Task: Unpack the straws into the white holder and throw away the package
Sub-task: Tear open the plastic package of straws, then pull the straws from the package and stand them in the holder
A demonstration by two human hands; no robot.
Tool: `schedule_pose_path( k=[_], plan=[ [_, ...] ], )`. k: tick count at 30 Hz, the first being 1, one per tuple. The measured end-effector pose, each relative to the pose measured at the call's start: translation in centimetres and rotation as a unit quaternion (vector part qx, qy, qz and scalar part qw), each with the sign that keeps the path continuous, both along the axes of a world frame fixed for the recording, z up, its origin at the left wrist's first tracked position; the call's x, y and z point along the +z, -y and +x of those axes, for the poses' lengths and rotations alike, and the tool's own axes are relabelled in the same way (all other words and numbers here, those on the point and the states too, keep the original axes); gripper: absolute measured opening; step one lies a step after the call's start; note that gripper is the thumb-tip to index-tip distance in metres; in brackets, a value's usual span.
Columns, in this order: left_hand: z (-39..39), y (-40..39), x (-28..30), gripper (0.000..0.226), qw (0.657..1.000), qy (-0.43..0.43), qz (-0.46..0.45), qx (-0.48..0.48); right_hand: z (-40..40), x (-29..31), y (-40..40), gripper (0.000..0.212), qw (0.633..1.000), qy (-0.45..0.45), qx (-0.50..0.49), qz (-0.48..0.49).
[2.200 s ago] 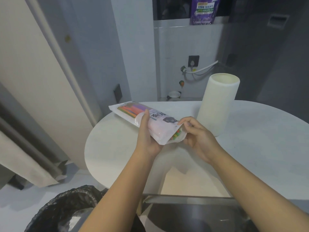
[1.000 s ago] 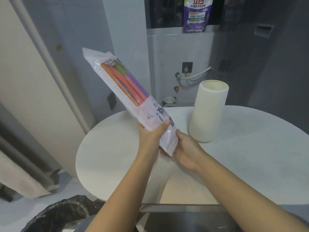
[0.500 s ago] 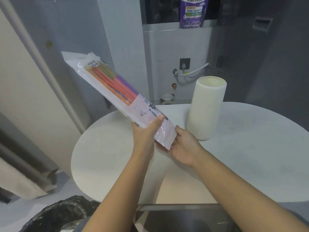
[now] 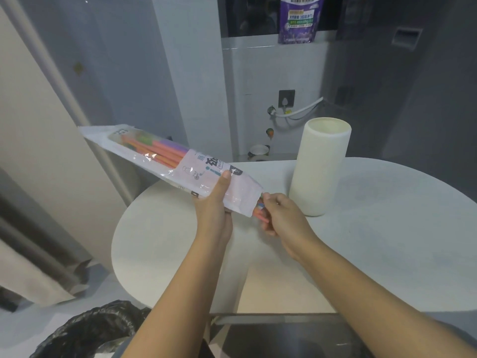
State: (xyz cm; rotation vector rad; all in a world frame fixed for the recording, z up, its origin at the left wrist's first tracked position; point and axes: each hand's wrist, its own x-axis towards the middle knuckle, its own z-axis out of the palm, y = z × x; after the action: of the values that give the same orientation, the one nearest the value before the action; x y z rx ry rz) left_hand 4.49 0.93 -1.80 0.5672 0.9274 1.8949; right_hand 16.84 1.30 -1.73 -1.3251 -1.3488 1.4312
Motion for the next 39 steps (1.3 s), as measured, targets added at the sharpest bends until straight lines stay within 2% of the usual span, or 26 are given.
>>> schedule_pose_path(
  k=[3,5,12,16,19,21,23,27,30,34,35,38,39],
  plan=[
    [0.5,0.4,0.3,0.062,1.000,0.012,0.008,-0.008,-0.2,-0.1,0.4,0.020,0.999,-0.032,-0.003,0.035],
    [0.9,0.5,0.4,0.070,1.000,0.026,0.003,-0.007,-0.2,-0.1,0.3,0.019,0.997,-0.015,-0.023,0.078],
    [-0.2,0.0,0.2,0.057,0.993,0.107,-0.028,0.041,1.2,-0.2,-1.0,0.019,0.985,0.040,-0.091,0.139],
    [-0.1,-0.1,-0.2,0.053,0.991,0.128,-0.022,0.035,1.4,0.1,-1.0,0.010,0.994,-0.007,-0.069,0.081],
    [-0.1,-0.1,-0.1,0.041,0.994,0.106,-0.016,0.004,1.2,0.2,-0.9,0.029,0.997,-0.049,-0.034,0.048],
    [0.1,0.1,0.0,0.029,0.995,0.092,-0.020,-0.016,1.2,0.3,-0.9,0.024,0.995,-0.026,-0.041,0.087],
    [0.2,0.2,-0.1,0.034,0.995,0.097,-0.026,-0.019,1.5,0.3,-1.1,0.012,0.985,0.016,-0.063,0.157],
    [0.0,0.2,0.2,0.041,0.992,0.120,-0.019,-0.016,2.3,0.9,-1.3,0.011,0.961,0.086,-0.084,0.248],
    [0.0,0.4,0.7,0.027,0.991,0.129,-0.014,-0.011,2.8,1.7,-1.4,0.018,0.955,0.097,-0.088,0.266],
    [0.5,1.0,1.7,0.014,0.989,0.146,-0.013,-0.006,3.4,2.7,-0.7,0.017,0.975,0.014,-0.075,0.209],
    [0.7,1.2,2.0,0.013,0.989,0.149,-0.011,-0.007,3.6,2.9,-0.4,0.017,0.981,-0.034,-0.076,0.176],
    [1.2,2.0,3.1,0.014,0.988,0.151,-0.014,-0.016,3.8,3.6,0.1,0.038,0.981,-0.174,-0.062,0.063],
    [1.5,2.4,3.4,0.016,0.988,0.151,-0.016,-0.017,3.9,3.8,0.4,0.036,0.974,-0.221,-0.039,0.039]
  ],
)
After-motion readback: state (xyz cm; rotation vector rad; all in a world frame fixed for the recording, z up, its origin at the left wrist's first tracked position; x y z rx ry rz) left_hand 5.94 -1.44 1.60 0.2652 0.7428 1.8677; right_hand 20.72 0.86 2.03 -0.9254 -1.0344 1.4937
